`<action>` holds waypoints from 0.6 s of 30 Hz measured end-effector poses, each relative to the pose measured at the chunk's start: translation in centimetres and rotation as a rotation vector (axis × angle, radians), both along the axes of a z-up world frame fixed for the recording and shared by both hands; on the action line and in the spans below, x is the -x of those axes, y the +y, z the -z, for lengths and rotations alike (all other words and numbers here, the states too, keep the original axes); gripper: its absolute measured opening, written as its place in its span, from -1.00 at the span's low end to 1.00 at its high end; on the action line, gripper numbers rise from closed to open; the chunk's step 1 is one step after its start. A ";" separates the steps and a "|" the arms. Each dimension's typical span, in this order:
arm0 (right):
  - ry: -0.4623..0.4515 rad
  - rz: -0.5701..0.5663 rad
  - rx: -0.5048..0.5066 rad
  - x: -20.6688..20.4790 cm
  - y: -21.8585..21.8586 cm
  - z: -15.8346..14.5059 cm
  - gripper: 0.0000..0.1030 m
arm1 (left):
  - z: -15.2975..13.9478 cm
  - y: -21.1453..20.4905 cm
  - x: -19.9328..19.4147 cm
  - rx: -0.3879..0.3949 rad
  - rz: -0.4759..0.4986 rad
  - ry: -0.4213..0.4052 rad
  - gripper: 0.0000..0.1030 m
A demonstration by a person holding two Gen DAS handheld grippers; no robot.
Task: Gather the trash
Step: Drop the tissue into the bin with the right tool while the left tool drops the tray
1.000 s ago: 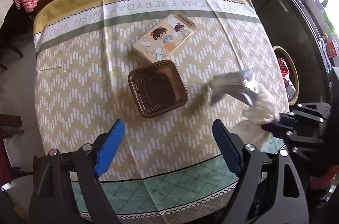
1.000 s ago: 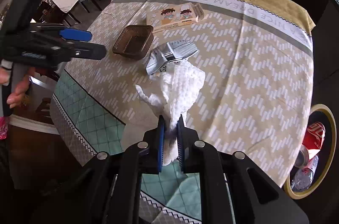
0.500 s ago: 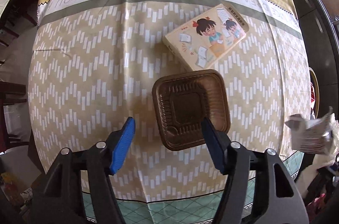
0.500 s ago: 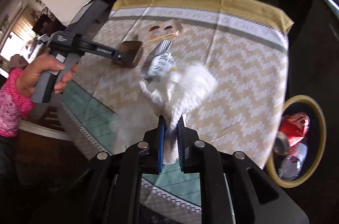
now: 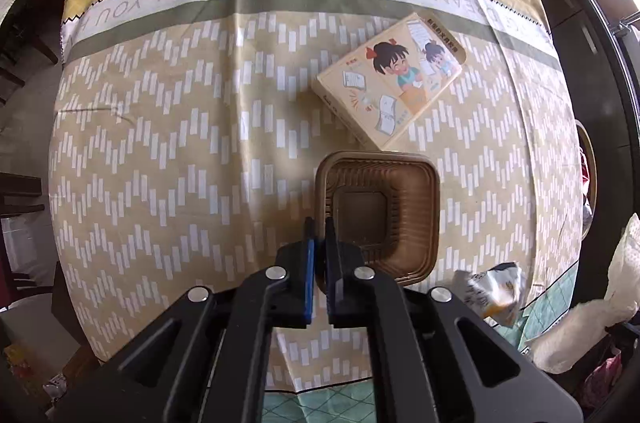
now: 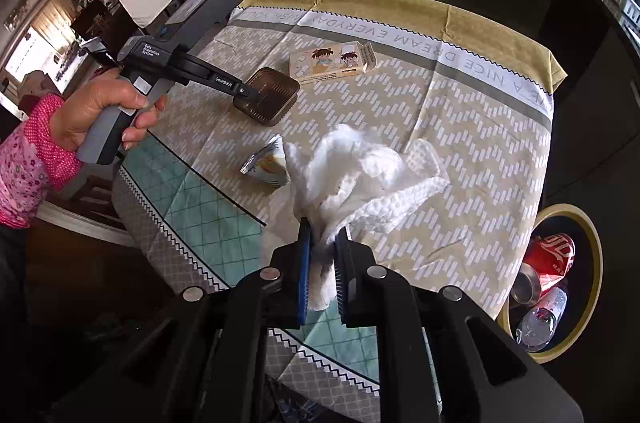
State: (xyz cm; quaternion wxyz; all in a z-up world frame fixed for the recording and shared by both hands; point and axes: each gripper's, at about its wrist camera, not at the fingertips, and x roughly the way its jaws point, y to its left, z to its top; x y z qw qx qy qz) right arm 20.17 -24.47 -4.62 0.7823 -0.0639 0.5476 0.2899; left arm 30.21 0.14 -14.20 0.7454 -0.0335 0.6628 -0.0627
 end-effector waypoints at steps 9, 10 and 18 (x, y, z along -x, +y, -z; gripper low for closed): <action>-0.049 0.250 0.006 -0.9 -10.6 -2.9 -0.77 | -4.8 0.5 1.4 0.034 0.030 -0.083 -0.92; -0.054 0.300 0.019 -1.2 -12.6 -3.0 -0.77 | -5.6 0.4 1.7 0.042 0.037 -0.093 -0.92; 0.000 0.606 0.100 -3.9 -26.1 0.5 -0.77 | -10.9 -4.7 4.8 0.084 0.156 -0.163 -0.92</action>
